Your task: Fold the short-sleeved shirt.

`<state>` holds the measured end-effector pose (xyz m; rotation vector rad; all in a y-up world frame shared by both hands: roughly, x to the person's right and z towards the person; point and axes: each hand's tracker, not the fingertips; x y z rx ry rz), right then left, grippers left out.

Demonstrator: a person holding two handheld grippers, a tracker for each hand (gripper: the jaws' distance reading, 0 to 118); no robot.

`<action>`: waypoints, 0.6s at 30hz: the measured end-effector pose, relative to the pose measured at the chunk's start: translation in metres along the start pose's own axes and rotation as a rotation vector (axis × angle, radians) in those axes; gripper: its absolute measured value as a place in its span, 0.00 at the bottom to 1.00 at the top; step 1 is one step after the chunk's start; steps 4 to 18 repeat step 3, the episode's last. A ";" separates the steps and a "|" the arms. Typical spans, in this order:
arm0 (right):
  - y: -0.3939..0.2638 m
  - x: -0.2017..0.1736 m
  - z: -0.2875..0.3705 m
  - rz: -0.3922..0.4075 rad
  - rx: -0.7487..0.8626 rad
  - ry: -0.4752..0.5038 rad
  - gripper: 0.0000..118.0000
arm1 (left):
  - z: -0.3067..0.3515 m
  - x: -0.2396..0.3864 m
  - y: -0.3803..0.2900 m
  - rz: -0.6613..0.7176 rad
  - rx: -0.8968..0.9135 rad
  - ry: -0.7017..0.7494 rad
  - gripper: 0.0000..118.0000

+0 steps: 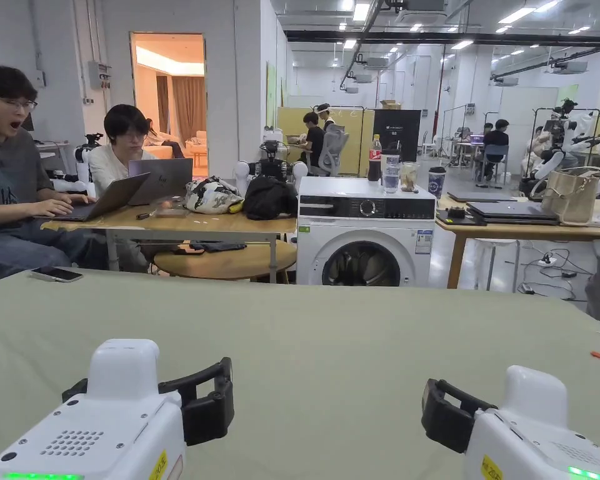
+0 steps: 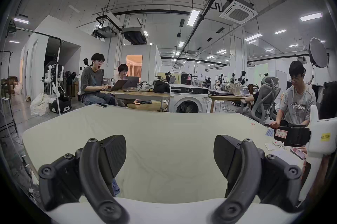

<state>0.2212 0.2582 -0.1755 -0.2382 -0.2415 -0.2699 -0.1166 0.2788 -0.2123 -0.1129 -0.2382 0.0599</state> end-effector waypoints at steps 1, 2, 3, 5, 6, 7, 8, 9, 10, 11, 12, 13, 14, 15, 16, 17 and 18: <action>0.000 -0.001 0.000 0.000 0.003 -0.001 0.78 | 0.000 0.000 0.000 0.001 0.000 -0.001 0.84; 0.000 -0.001 0.001 0.001 0.006 -0.001 0.78 | 0.000 0.000 0.000 0.001 -0.001 -0.003 0.84; 0.000 -0.002 0.003 0.004 0.011 -0.004 0.78 | -0.001 0.000 0.000 0.000 -0.001 -0.005 0.83; 0.000 -0.002 0.003 0.004 0.011 -0.004 0.78 | -0.001 0.000 0.000 0.000 -0.001 -0.005 0.83; 0.000 -0.002 0.003 0.004 0.011 -0.004 0.78 | -0.001 0.000 0.000 0.000 -0.001 -0.005 0.83; 0.000 -0.002 0.003 0.004 0.011 -0.004 0.78 | -0.001 0.000 0.000 0.000 -0.001 -0.005 0.83; 0.000 -0.002 0.003 0.004 0.011 -0.004 0.78 | -0.001 0.000 0.000 0.000 -0.001 -0.005 0.83; 0.000 -0.002 0.003 0.004 0.011 -0.004 0.78 | -0.001 0.000 0.000 0.000 -0.001 -0.005 0.83; 0.000 -0.002 0.003 0.004 0.011 -0.004 0.78 | -0.001 0.000 0.000 0.000 -0.001 -0.005 0.83; 0.000 -0.002 0.003 0.004 0.011 -0.004 0.78 | -0.001 0.000 0.000 0.000 -0.001 -0.005 0.83; 0.000 -0.002 0.003 0.004 0.011 -0.004 0.78 | -0.001 0.000 0.000 0.000 -0.001 -0.005 0.83; 0.000 -0.002 0.003 0.004 0.011 -0.004 0.78 | -0.001 0.000 0.000 0.000 -0.001 -0.005 0.83; 0.000 -0.002 0.003 0.004 0.011 -0.004 0.78 | -0.001 0.000 0.000 0.000 -0.001 -0.005 0.83; 0.000 -0.002 0.003 0.004 0.011 -0.004 0.78 | -0.001 0.000 0.000 0.000 -0.001 -0.005 0.83; 0.000 -0.002 0.003 0.004 0.011 -0.004 0.78 | -0.001 0.000 0.000 0.000 -0.001 -0.005 0.83; 0.000 -0.002 0.003 0.004 0.011 -0.004 0.78 | -0.001 0.000 0.000 0.000 -0.001 -0.005 0.83; 0.000 -0.002 0.003 0.004 0.011 -0.004 0.78 | -0.001 0.000 0.000 0.000 -0.001 -0.005 0.83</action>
